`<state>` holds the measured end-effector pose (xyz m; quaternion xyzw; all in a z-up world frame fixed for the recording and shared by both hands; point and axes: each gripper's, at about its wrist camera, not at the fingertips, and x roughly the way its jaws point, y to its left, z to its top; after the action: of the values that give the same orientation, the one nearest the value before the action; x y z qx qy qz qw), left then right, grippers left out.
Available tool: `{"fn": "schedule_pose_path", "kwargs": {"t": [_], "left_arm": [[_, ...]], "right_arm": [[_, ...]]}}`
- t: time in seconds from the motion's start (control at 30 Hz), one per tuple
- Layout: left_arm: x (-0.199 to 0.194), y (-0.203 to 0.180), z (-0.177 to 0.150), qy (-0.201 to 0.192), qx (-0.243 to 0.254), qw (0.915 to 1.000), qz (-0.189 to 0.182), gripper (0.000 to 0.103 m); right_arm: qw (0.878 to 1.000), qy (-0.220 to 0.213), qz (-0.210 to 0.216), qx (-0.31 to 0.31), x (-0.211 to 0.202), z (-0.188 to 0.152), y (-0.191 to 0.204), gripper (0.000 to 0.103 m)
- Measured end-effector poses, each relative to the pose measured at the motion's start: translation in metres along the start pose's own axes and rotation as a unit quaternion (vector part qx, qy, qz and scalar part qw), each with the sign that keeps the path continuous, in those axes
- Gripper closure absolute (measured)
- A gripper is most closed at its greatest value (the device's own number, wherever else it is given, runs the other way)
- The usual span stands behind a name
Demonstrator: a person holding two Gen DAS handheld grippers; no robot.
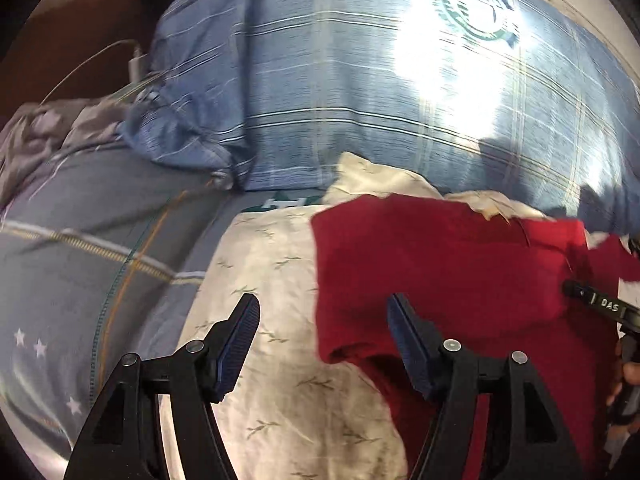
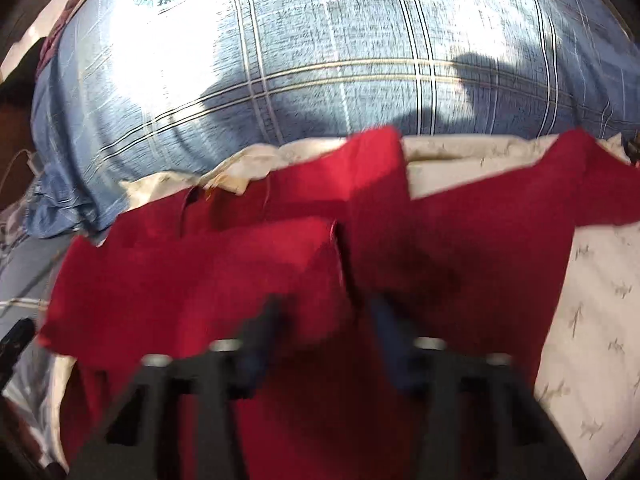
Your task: Fold small clothes
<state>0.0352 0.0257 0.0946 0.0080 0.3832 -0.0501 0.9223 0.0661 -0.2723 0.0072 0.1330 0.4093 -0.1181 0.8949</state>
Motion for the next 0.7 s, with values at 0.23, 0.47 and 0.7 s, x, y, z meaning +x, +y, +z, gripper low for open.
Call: {"fn": "schedule_pose_path", "kwargs": {"t": [0.23, 0.47, 0.7], "left_arm": [[-0.003, -0.001, 0.001, -0.025, 0.003, 0.9997, -0.001, 0.037], [0.049, -0.029, -0.008, 0.033, 0.038, 0.9985, 0.02, 0.037], [0.081, -0.023, -0.007, 0.051, 0.02, 0.9982, 0.025, 0.035]], "right_arm": [[0.996, -0.078, -0.043, -0.014, -0.051, 0.004, -0.019, 0.097], [0.998, -0.045, -0.038, 0.007, -0.042, -0.003, -0.036, 0.075], [0.997, -0.059, 0.011, -0.053, -0.053, 0.002, -0.005, 0.078]]}}
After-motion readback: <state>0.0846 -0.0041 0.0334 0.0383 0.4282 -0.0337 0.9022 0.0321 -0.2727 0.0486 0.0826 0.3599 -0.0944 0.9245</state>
